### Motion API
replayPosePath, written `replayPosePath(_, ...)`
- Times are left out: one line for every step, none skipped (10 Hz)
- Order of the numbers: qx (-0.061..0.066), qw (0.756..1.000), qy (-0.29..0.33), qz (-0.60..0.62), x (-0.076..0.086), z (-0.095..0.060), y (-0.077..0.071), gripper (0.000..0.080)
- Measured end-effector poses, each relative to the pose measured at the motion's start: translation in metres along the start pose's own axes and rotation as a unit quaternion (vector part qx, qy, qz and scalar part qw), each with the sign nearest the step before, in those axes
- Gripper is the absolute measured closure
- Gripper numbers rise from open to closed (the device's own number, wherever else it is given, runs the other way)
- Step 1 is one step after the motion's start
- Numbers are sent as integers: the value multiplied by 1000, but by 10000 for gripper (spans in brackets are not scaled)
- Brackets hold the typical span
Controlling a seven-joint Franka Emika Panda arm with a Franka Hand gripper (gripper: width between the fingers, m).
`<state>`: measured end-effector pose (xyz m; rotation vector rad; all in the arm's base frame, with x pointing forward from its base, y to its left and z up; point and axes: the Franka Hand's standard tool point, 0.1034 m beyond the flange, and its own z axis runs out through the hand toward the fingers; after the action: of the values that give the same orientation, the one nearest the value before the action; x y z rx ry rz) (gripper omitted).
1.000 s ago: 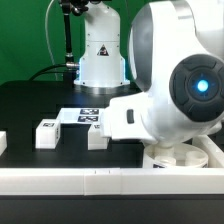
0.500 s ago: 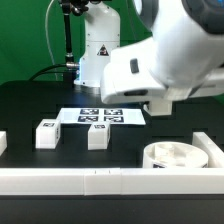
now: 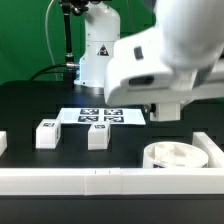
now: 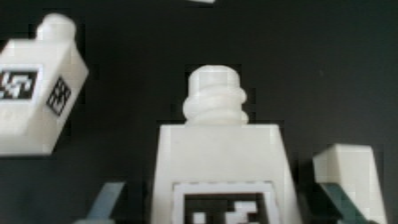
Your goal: Assemble stool
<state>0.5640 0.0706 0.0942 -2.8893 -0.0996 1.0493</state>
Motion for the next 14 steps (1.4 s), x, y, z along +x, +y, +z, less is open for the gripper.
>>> replayPosePath(-2, 999, 40, 2, 3, -11, -4, 466)
replayPosePath(-4, 998, 68, 1, 2, -20, -7, 466)
replayPosePath(-4, 994, 112, 1, 8, -22, -6, 466)
replayPosePath(-5, 990, 144, 1, 10, -23, -6, 466)
replayPosePath(-6, 982, 187, 1, 14, -27, -6, 466)
replayPosePath(-7, 974, 225, 1, 16, -28, -6, 466)
replayPosePath(-8, 965, 261, -1, 18, -28, -10, 466)
replayPosePath(-9, 954, 300, -5, 22, -31, -15, 466)
replayPosePath(-10, 942, 334, -10, 26, -34, -20, 466)
replayPosePath(-11, 933, 359, -13, 31, -36, -23, 466)
replayPosePath(-11, 916, 402, -15, 35, -41, -23, 466)
replayPosePath(-11, 899, 438, -15, 36, -40, -22, 466)
replayPosePath(-11, 889, 457, -15, 38, -38, -22, 466)
replayPosePath(-10, 864, 503, -17, 40, -43, -23, 466)
